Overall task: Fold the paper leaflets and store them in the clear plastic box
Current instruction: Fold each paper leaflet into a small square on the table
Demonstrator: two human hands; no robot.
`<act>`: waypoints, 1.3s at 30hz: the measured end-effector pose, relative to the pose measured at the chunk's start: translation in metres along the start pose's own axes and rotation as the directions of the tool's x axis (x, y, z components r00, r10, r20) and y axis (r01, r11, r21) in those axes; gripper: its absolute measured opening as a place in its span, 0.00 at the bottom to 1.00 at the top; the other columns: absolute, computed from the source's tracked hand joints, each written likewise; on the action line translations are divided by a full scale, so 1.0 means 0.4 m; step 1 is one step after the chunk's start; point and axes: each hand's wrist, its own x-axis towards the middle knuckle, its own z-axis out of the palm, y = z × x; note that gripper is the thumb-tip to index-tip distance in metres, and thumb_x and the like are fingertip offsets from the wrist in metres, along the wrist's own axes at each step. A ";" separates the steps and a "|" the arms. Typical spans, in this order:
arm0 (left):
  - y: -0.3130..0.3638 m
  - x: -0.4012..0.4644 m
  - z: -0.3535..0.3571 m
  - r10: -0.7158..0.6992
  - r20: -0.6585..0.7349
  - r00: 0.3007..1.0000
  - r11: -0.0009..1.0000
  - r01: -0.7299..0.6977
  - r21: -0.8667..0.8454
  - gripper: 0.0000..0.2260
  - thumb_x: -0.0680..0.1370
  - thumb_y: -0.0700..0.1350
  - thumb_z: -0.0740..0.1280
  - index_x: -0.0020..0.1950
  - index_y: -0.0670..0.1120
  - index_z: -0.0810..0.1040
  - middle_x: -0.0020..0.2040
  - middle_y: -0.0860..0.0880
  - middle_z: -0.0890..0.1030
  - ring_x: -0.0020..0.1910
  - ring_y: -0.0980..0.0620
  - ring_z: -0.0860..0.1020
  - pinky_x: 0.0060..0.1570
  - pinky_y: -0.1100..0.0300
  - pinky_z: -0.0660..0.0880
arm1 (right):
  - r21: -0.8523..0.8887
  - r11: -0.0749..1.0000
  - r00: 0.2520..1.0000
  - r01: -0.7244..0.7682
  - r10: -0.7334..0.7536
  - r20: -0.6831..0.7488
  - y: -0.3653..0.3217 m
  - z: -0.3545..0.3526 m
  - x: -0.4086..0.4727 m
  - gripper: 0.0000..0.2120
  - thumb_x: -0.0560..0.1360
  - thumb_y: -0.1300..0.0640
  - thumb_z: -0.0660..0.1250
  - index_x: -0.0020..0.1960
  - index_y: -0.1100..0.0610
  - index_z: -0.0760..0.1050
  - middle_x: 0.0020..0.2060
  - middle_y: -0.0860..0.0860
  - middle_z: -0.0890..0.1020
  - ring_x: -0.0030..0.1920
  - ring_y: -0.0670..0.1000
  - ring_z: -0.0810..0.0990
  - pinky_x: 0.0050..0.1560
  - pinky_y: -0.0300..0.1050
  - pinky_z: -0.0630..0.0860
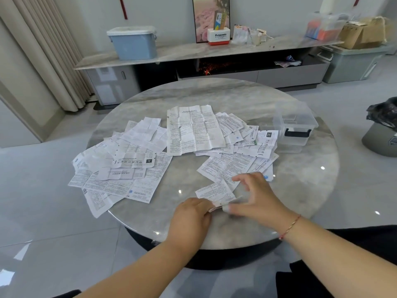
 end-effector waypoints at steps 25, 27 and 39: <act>0.024 0.011 0.000 0.077 -0.008 0.997 0.991 -0.076 0.111 0.13 0.67 0.48 0.59 0.45 0.48 0.80 0.41 0.53 0.80 0.40 0.49 0.77 0.36 0.57 0.78 | 0.800 0.359 0.810 -0.480 0.533 0.247 -0.049 0.083 0.030 0.14 0.70 0.78 0.64 0.47 0.61 0.68 0.44 0.61 0.76 0.36 0.55 0.79 0.26 0.42 0.79; 0.012 0.018 -0.001 0.091 -0.008 0.996 0.987 -0.089 0.135 0.09 0.68 0.47 0.59 0.38 0.48 0.79 0.36 0.53 0.79 0.37 0.48 0.76 0.32 0.56 0.76 | 0.758 0.423 0.827 -0.496 0.498 0.262 -0.056 0.064 0.020 0.12 0.71 0.73 0.66 0.49 0.62 0.69 0.39 0.59 0.77 0.30 0.52 0.77 0.23 0.38 0.75; 0.023 0.031 -0.019 -0.370 0.028 0.928 0.877 0.359 -0.319 0.11 0.76 0.44 0.67 0.54 0.55 0.68 0.37 0.55 0.78 0.37 0.62 0.76 0.35 0.71 0.68 | -0.063 0.994 0.995 0.087 -0.090 -0.045 0.010 0.068 0.072 0.06 0.71 0.52 0.71 0.39 0.49 0.74 0.32 0.47 0.78 0.34 0.44 0.74 0.36 0.40 0.68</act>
